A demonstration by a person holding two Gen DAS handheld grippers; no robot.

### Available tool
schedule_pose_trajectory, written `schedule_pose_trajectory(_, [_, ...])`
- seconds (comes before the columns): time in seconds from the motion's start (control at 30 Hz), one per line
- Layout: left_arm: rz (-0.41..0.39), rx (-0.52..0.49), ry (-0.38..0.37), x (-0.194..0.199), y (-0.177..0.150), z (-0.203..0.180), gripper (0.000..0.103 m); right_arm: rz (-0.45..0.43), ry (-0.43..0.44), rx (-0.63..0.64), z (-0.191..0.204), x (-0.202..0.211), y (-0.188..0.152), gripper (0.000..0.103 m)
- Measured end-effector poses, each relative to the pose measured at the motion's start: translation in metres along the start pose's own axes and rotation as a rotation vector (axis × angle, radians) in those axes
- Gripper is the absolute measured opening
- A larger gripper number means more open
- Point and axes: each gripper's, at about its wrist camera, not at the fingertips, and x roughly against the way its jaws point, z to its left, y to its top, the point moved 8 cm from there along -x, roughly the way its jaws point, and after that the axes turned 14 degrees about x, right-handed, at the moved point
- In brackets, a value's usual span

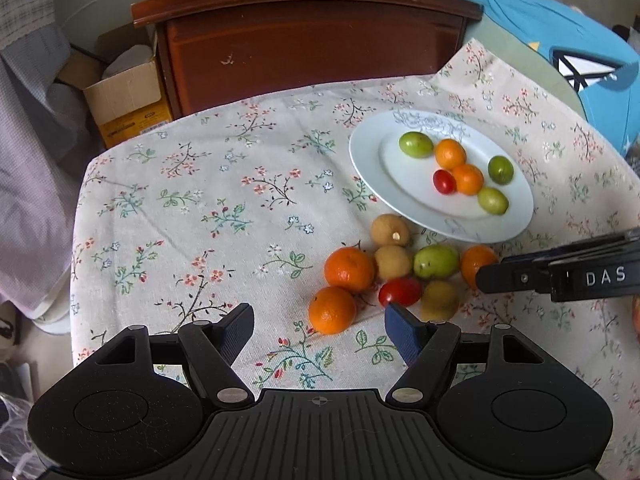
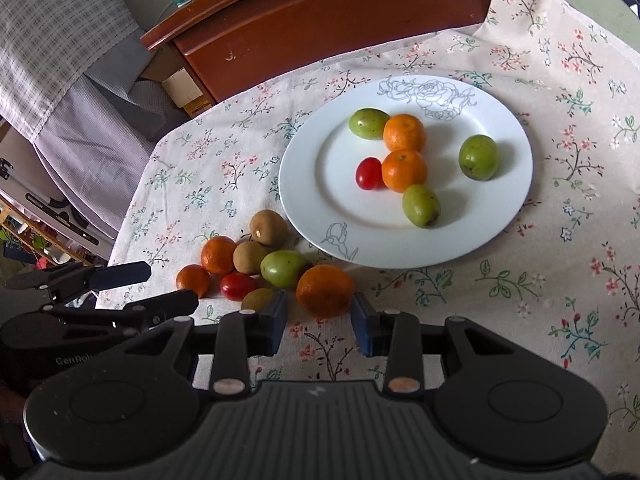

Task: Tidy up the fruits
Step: 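Move both open tools back toward the tangerines in the cluster, then grasp a tangerine with the right tool while the left tool grasps another tangerine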

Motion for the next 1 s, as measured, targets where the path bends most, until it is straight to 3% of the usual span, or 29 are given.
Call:
schedule_pose_trajectory(0.57, [0.004,-0.054,-0.029,-0.015,-0.008,-0.006,0.069,0.0,-0.017,0.025,-0.001,-0.012,0.0,0.037])
schedule_pose_trajectory(0.67, [0.013,-0.064,-0.029,-0.018,-0.01,-0.007,0.057,-0.004,-0.021,0.032,0.0,-0.012,0.001,0.037])
schedule_pose_trajectory(1.0, [0.01,-0.07,-0.046,-0.018,-0.01,-0.01,0.032,-0.004,-0.049,0.095,0.005,-0.013,0.001,0.034])
